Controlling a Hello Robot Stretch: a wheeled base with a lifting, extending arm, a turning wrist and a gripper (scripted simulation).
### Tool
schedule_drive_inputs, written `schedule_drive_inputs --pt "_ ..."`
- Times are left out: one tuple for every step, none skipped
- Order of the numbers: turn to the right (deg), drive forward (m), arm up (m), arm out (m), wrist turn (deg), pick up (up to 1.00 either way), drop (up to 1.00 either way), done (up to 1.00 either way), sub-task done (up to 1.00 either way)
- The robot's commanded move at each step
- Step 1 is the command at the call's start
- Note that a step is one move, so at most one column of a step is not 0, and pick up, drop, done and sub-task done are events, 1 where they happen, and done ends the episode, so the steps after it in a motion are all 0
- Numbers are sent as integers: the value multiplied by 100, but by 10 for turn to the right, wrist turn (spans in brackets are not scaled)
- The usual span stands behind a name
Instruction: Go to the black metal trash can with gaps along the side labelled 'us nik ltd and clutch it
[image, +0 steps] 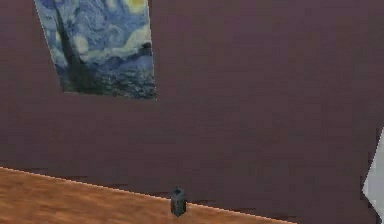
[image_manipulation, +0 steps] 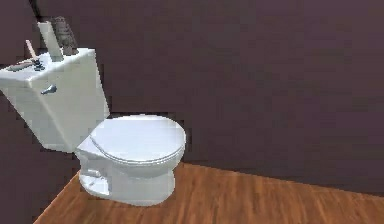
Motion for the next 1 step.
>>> schedule_drive_inputs --pt "0 35 0 0 0 0 0 0 0"
